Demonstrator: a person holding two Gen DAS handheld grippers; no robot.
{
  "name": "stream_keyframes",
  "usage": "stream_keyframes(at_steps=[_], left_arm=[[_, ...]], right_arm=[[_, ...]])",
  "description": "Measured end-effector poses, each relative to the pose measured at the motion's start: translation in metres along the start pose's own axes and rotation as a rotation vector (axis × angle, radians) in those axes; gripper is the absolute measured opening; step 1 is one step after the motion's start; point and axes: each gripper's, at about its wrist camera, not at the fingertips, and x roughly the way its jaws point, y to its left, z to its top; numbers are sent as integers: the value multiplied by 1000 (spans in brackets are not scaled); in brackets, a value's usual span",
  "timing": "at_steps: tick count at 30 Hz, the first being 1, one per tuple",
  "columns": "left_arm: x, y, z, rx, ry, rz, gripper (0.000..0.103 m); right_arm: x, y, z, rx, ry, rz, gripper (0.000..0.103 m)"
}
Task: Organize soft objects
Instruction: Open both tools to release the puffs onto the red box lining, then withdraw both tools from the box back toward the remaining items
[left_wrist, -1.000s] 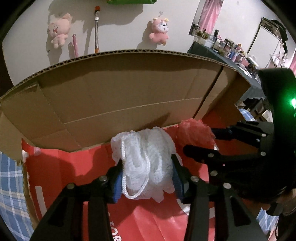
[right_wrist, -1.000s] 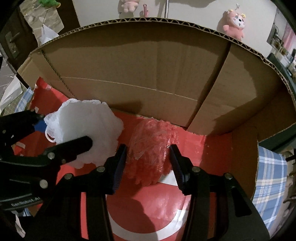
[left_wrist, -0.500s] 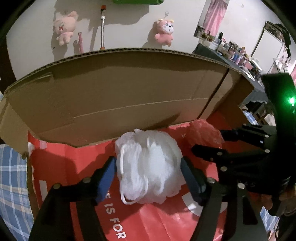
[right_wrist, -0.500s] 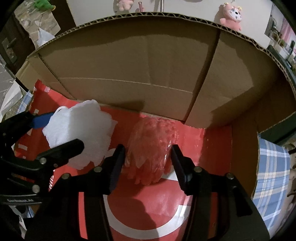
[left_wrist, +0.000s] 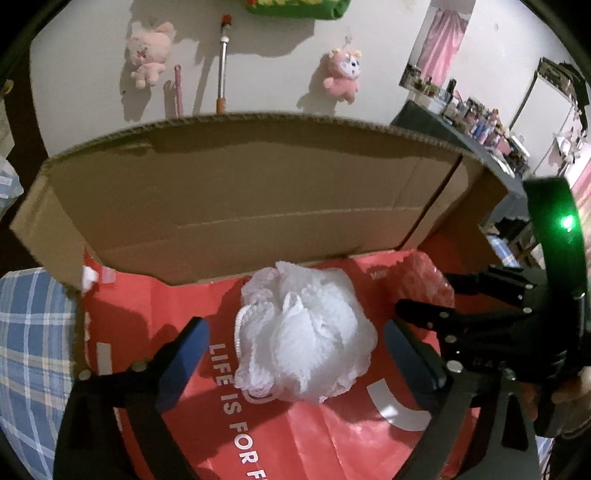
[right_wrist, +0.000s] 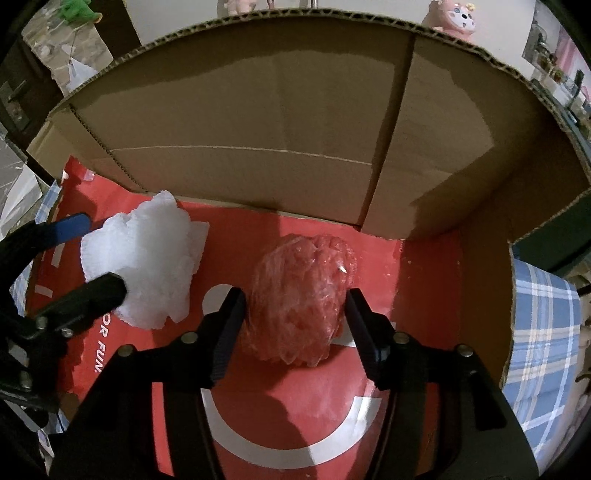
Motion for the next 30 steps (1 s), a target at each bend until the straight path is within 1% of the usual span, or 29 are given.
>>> stream_keyframes(at_steps=[1, 3, 4, 10, 13, 16, 18, 19, 20, 22, 23, 24, 26, 28, 30], left_arm=[[-4, 1, 0, -7, -9, -3, 99], [-14, 3, 1, -24, -30, -6, 103], [-19, 4, 1, -34, -41, -7, 103], [-55, 2, -4, -69, -101, -10, 103], [-75, -4, -12, -71, -128, -7, 103], [-101, -13, -22, -58, -169, 1, 103], [-120, -20, -30, -41, -200, 19, 103], [-132, -24, -35, -28, -221, 24, 103], [-142, -28, -39, -19, -239, 28, 103], [-164, -37, -52, -1, -279, 34, 103], [-175, -40, -58, 4, -298, 35, 103], [-188, -45, -65, 11, -318, 40, 103], [-210, -55, -78, 35, -362, 57, 103], [-234, -68, -94, 74, -415, 81, 103], [-255, -78, -111, 108, -464, 102, 103]], right_arm=[[-3, 0, -1, 4, -7, 0, 55], [-10, 0, -4, 9, -20, 1, 62], [-14, 2, -4, 9, -28, 0, 63], [-41, 14, -12, -2, -81, -25, 65], [-61, 14, -26, 9, -130, -16, 65], [-95, 18, -40, 1, -206, -14, 66], [-123, 23, -51, 1, -265, 0, 77], [-140, 26, -61, 3, -299, 14, 79], [-151, 27, -62, 3, -320, 19, 82], [-178, 34, -83, -8, -378, 21, 83], [-193, 40, -94, -22, -410, 9, 84], [-203, 49, -104, -33, -436, -4, 87], [-232, 61, -132, -63, -511, -35, 92], [-256, 71, -154, -87, -576, -57, 92], [-276, 78, -179, -91, -626, -59, 94]])
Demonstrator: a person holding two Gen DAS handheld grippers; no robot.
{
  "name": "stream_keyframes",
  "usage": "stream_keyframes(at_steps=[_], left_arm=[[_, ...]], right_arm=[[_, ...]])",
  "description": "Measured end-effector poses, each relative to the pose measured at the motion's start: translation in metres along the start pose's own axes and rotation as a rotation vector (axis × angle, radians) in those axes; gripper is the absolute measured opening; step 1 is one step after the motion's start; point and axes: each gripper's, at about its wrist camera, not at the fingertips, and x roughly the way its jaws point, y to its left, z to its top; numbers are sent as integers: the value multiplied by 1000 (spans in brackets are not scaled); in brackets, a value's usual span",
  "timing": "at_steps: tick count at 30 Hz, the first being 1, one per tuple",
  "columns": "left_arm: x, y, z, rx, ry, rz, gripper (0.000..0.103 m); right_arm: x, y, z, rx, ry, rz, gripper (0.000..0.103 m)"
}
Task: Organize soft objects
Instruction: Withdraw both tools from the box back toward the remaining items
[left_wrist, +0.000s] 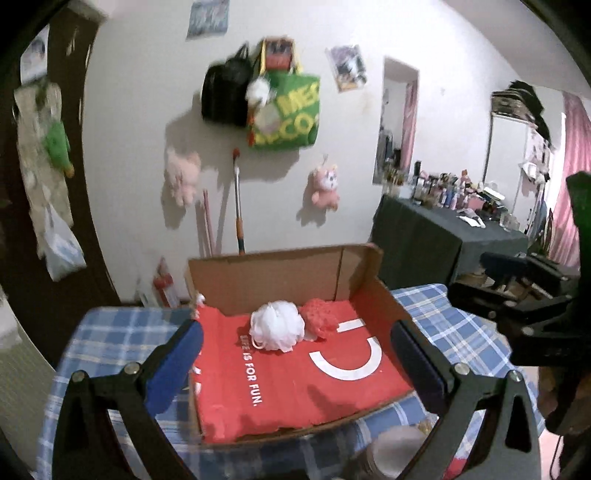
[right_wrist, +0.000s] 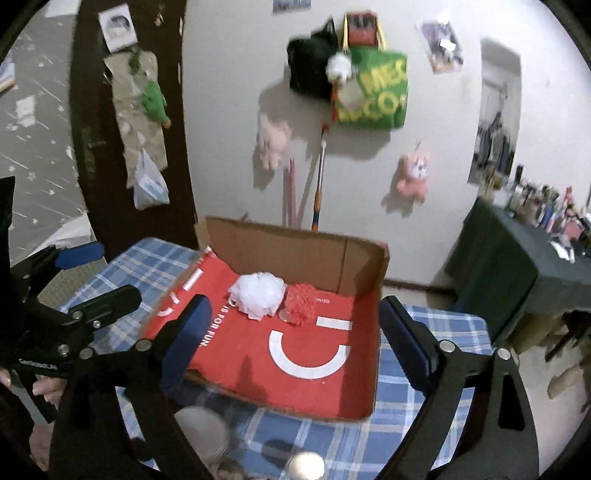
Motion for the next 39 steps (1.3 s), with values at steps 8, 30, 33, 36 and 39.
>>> stream_keyframes(at_steps=[8, 30, 33, 36, 39], left_arm=[[-82, -11, -31, 3, -107, -8, 103], [-113, -18, -191, -115, -116, 69, 103], [-106, -23, -205, -98, -113, 87, 103], [-99, -27, -215, -94, -92, 88, 103], [-93, -27, -223, -94, -62, 78, 103]], right_arm=[[-96, 24, -42, 16, -155, 7, 95], [-155, 66, -209, 15, -305, -210, 98], [-140, 66, -226, 19, -273, -217, 98], [-121, 65, -240, 24, -213, -216, 98], [-105, 60, -251, 43, -171, -208, 98]])
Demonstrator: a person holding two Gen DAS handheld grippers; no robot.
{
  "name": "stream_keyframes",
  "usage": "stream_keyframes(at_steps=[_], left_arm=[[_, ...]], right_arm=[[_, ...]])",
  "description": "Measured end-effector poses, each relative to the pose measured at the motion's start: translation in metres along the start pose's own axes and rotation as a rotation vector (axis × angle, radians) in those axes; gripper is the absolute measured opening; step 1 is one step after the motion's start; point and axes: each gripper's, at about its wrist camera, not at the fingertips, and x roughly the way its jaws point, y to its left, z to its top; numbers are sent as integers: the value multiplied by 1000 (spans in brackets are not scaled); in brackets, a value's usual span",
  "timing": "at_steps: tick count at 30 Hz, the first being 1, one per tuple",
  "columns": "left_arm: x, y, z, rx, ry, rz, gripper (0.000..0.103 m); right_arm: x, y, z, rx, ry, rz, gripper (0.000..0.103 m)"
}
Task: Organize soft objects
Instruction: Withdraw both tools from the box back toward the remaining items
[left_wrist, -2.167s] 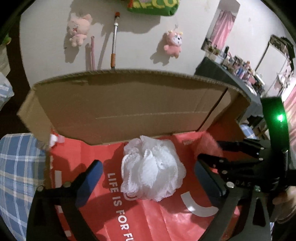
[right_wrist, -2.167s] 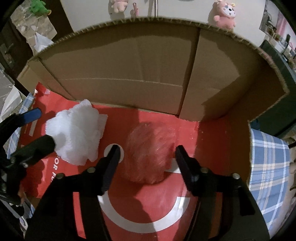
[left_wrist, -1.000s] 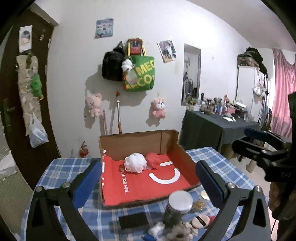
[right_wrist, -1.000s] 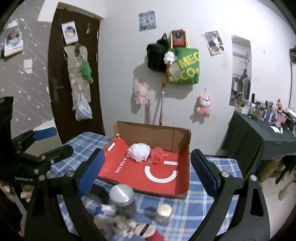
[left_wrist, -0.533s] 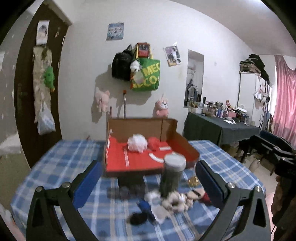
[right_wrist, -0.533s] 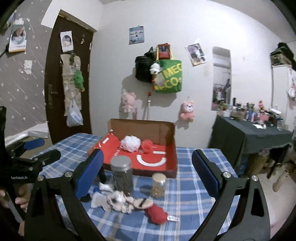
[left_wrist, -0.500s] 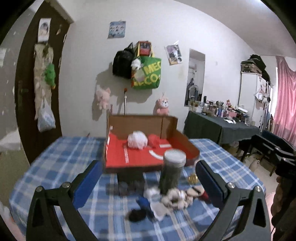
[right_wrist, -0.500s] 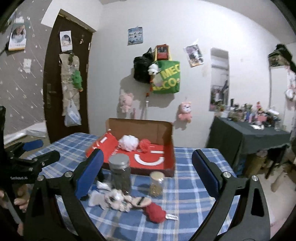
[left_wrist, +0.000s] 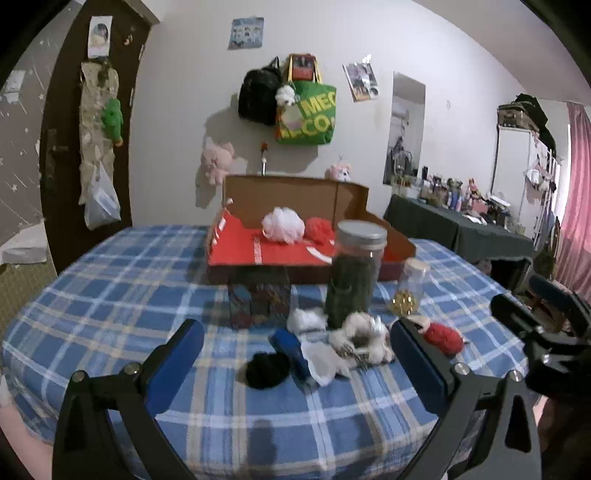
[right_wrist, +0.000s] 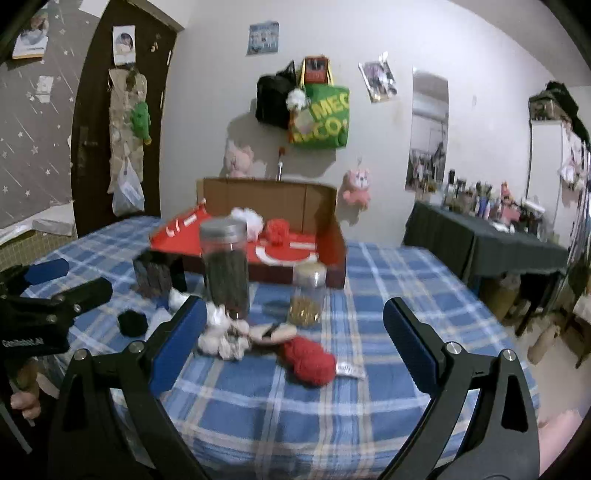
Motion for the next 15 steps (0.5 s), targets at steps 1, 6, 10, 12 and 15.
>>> stream_keyframes(at_steps=[1, 6, 10, 12, 15], left_arm=[[3, 0, -3, 0, 9, 6, 103], [18, 4, -13, -7, 65, 26, 103], [31, 12, -16, -29, 109, 37, 103], [37, 17, -17, -42, 133, 42, 103], [46, 27, -19, -53, 168, 47, 103]], right_arm=[[3, -1, -4, 5, 12, -1, 98], [23, -9, -19, 33, 78, -5, 98], [35, -16, -25, 54, 117, -6, 98], [41, -20, -28, 58, 136, -8, 98], [50, -22, -32, 51, 161, -5, 98]])
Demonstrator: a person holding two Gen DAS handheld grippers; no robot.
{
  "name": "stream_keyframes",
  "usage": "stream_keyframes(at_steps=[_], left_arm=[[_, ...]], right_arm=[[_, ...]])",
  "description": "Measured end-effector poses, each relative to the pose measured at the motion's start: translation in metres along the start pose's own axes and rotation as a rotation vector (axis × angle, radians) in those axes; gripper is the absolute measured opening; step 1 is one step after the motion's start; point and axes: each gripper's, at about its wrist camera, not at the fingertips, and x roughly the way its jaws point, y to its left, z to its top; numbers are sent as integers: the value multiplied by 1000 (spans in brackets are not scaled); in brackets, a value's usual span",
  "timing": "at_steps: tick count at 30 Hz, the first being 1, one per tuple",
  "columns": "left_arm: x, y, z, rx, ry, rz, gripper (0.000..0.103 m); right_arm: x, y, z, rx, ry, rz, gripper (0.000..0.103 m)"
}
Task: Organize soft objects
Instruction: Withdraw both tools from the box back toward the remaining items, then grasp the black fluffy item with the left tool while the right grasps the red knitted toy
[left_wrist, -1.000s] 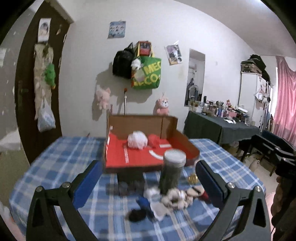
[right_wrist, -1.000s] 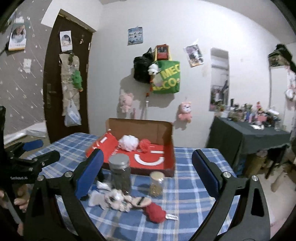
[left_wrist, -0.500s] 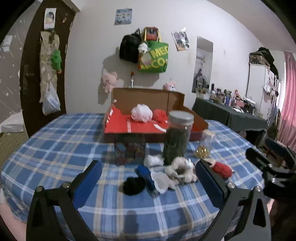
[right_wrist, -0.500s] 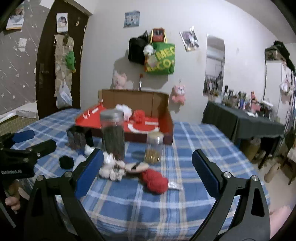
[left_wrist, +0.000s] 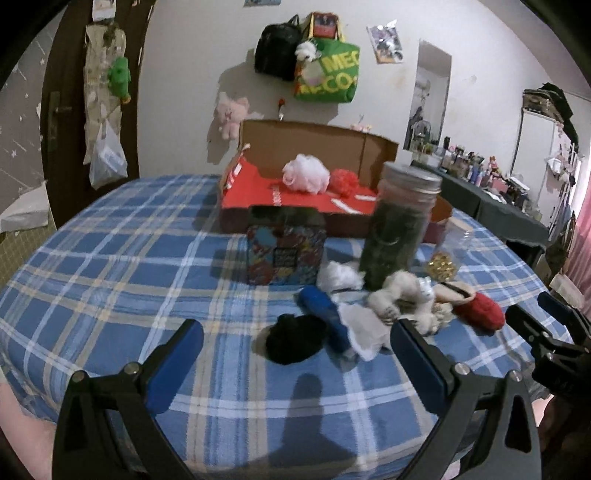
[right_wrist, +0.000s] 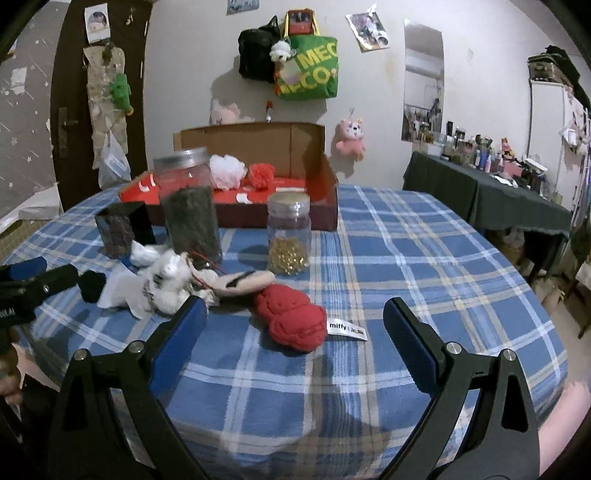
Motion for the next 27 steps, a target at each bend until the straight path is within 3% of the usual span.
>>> stream_keyframes(at_steps=[4, 7, 13, 15, 16, 17, 18, 22, 27], left_arm=[[10, 9, 3, -3, 38, 14, 103], [21, 14, 4, 7, 81, 9, 96], [43, 19, 4, 15, 175, -48, 73], [48, 18, 2, 9, 205, -93, 61], [48, 17, 2, 18, 202, -93, 57], [47, 14, 1, 35, 191, -90, 42], [46, 13, 0, 46, 190, -104, 33], [42, 11, 0, 52, 172, -108, 29], [34, 11, 6, 43, 144, -100, 28]], right_arm=[[14, 1, -2, -38, 34, 15, 98], [26, 3, -3, -85, 61, 10, 98], [48, 0, 5, -97, 130, 44, 98], [57, -4, 6, -75, 166, 81, 96], [59, -5, 5, -63, 177, 99, 82], [60, -6, 4, -51, 184, 116, 69], [62, -9, 3, -33, 194, 130, 43], [58, -22, -2, 53, 180, 179, 42], [35, -39, 6, 97, 96, 114, 42]])
